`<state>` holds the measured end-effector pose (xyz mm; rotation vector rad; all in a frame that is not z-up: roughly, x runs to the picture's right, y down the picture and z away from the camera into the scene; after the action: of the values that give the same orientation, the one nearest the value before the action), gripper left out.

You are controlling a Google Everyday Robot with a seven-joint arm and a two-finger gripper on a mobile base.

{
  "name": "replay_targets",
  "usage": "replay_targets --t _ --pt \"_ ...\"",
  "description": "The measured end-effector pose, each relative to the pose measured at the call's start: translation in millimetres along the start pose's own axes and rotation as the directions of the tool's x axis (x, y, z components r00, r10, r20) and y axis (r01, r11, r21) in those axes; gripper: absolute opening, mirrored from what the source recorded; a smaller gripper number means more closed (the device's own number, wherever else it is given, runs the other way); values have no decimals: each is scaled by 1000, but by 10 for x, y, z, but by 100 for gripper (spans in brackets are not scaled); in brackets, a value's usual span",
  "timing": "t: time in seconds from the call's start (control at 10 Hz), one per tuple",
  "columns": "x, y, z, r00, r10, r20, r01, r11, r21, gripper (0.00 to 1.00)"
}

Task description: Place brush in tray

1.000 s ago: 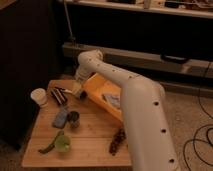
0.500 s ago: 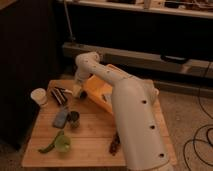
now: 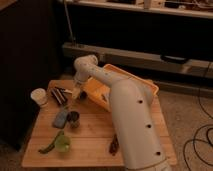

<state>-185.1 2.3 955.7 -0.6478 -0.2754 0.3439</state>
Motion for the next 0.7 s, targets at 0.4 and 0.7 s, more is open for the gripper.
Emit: replay_targets --t 0.4,0.7 --pt "28 2 -25 1000 1 -6 -1 1000 -1 80" --pt "31 0 -25 1000 1 -7 -1 1000 -1 80"
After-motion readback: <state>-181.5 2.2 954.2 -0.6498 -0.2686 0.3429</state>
